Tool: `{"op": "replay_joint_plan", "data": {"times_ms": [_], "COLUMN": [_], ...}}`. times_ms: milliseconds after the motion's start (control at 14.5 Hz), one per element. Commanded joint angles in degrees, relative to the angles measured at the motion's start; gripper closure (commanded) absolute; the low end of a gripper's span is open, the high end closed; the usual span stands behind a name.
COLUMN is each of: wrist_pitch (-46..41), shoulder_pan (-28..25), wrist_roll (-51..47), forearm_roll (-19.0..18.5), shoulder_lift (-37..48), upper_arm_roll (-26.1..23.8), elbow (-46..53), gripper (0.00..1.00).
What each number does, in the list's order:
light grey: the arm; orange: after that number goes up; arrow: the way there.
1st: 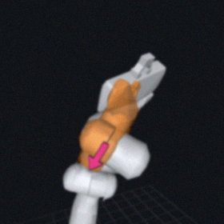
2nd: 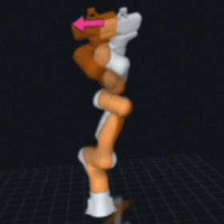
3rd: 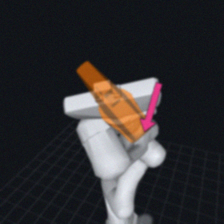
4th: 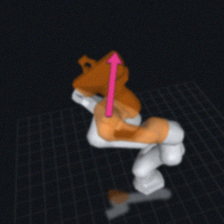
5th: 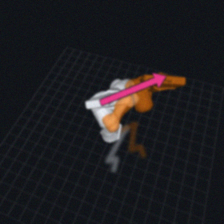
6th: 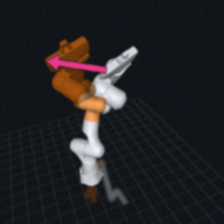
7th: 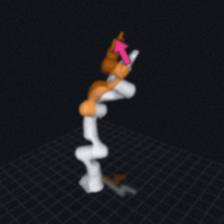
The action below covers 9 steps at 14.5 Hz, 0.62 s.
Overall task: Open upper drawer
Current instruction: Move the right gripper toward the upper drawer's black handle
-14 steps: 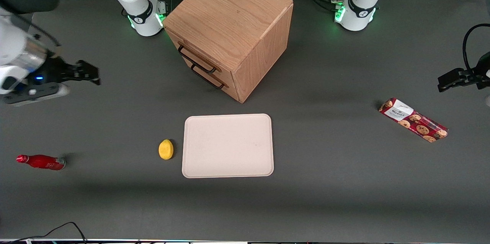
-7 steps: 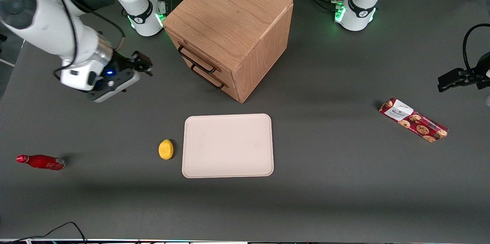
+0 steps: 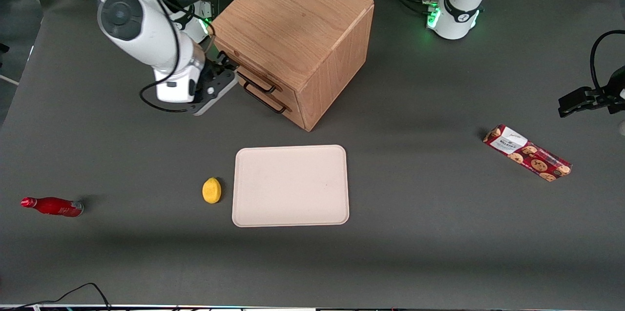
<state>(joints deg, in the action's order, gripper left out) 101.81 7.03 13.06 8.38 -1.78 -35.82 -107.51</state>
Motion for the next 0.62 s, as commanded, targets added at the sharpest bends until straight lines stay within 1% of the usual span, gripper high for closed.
{"op": "replay_joint_plan", "data": {"times_ms": [0,207,552], "wrist_pitch": [3.47,5.06,6.9], "shoulder_pan": [0.27,0.27,-0.87], "wrist_roll": [2.24,5.22,5.58], "forearm_roll": [2.42,5.24,5.24], "shoulder_lift": [0.82,0.64,-0.15], "upper_arm_roll": [-0.92,-1.01,-1.53], "elbow": [-3.92,-6.56,-9.03], "gripper": [0.0,0.0,0.0]}}
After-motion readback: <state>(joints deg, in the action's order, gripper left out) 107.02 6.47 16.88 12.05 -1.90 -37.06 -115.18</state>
